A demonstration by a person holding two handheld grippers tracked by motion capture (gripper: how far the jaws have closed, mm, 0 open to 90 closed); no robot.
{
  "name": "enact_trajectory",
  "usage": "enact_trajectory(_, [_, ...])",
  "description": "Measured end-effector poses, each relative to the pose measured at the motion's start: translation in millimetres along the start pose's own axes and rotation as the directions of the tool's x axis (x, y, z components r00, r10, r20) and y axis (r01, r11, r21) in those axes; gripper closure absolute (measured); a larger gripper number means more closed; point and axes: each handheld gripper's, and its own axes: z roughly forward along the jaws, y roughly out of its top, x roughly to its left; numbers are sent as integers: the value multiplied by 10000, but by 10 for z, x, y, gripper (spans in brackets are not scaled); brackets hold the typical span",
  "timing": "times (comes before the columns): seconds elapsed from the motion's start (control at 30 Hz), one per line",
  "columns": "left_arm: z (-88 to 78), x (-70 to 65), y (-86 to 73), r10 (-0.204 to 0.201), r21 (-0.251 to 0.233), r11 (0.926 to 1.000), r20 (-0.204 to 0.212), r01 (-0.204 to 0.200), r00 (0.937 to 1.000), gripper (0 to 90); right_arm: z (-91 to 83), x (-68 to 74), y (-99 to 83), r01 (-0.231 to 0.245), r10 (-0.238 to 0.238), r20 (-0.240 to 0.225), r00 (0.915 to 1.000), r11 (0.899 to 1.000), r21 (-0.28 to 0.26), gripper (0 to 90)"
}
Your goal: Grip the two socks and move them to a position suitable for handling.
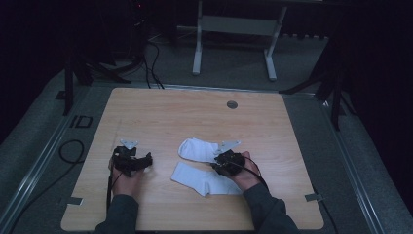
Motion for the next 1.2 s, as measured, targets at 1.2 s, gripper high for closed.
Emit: enact_trajectory(1.2, [3, -6, 3, 41, -7, 10000, 65, -41, 10000, 136, 14, -187, -24, 117, -164, 484, 9987, 9953, 959, 812])
